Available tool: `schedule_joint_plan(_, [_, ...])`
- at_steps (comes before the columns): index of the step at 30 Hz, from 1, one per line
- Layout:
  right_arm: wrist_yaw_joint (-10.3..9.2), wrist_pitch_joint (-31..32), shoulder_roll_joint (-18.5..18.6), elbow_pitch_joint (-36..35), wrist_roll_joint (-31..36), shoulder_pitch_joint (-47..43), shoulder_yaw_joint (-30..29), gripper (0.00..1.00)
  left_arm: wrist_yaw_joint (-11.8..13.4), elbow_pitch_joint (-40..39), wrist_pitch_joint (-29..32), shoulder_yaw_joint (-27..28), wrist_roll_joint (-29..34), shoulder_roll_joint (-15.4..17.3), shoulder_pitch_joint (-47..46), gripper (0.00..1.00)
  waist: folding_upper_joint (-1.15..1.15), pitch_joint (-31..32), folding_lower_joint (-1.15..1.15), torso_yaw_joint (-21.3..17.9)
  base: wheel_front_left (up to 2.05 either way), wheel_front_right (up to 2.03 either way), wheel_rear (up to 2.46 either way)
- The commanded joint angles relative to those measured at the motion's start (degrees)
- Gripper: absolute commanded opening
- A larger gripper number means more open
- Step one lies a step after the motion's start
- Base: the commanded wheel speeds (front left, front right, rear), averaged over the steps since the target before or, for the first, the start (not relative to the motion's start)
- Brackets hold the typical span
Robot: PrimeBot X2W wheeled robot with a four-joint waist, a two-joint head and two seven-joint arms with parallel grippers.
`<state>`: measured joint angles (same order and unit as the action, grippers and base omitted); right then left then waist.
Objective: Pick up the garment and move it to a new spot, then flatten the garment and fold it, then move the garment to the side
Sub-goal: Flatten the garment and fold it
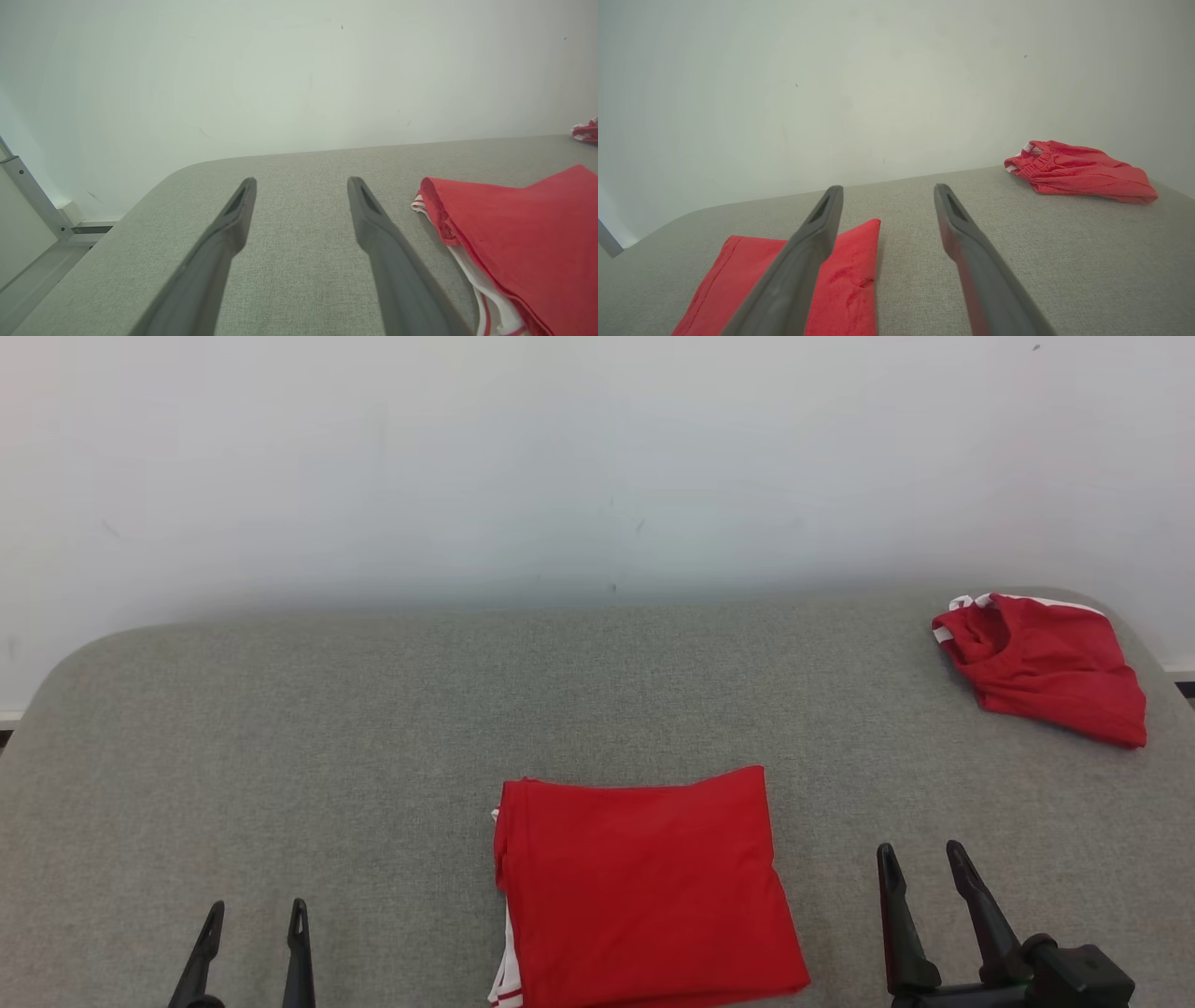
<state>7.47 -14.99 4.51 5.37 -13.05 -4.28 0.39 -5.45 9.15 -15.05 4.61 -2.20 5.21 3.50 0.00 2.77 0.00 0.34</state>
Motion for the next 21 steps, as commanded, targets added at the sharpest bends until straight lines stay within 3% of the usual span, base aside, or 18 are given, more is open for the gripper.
schedule_joint_plan(1, [-0.01, -0.22, -0.34, 0.21, 0.99, -0.56, -0.36, 1.0, 0.31, -0.34, -0.16, -0.04, 0.6, 0.46, 0.73, 1.0, 0.0, 0.18, 0.0, 0.06, 0.0, 0.0, 0.0])
schedule_joint_plan(21, [-0.01, -0.23, -1.25, 2.99, 4.13, -0.86, -2.66, 1.0, 0.85, -4.34, -0.16, 0.19, 0.54, 2.43, 4.63, 1.0, 0.0, 0.83, 0.0, 1.86, 0.0, 0.0, 0.0])
